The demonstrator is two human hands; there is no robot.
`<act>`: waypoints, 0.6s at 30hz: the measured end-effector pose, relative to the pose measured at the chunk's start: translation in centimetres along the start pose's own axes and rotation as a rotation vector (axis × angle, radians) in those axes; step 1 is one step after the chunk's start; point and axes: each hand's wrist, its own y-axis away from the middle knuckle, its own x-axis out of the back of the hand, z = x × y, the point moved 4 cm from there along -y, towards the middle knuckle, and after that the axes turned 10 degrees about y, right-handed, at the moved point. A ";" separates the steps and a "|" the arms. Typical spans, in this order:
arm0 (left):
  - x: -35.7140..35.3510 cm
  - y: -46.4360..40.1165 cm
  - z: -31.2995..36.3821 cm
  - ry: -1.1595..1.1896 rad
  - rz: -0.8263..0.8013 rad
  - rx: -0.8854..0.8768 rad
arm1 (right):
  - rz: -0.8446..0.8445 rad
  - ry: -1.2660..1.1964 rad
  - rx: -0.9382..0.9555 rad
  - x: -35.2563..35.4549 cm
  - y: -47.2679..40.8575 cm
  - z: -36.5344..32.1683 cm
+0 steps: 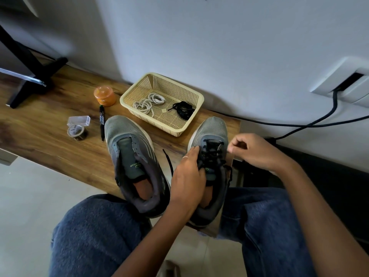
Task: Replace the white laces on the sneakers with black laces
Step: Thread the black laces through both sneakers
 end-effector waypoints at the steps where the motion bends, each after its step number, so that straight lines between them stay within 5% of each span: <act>1: -0.1 0.0 0.1 0.002 -0.006 -0.006 | -0.036 -0.009 -0.009 -0.1 0.3 0.6; 18: -1.0 -0.5 -0.4 0.024 0.027 -0.031 | 0.072 0.050 0.150 -1.3 0.7 -1.0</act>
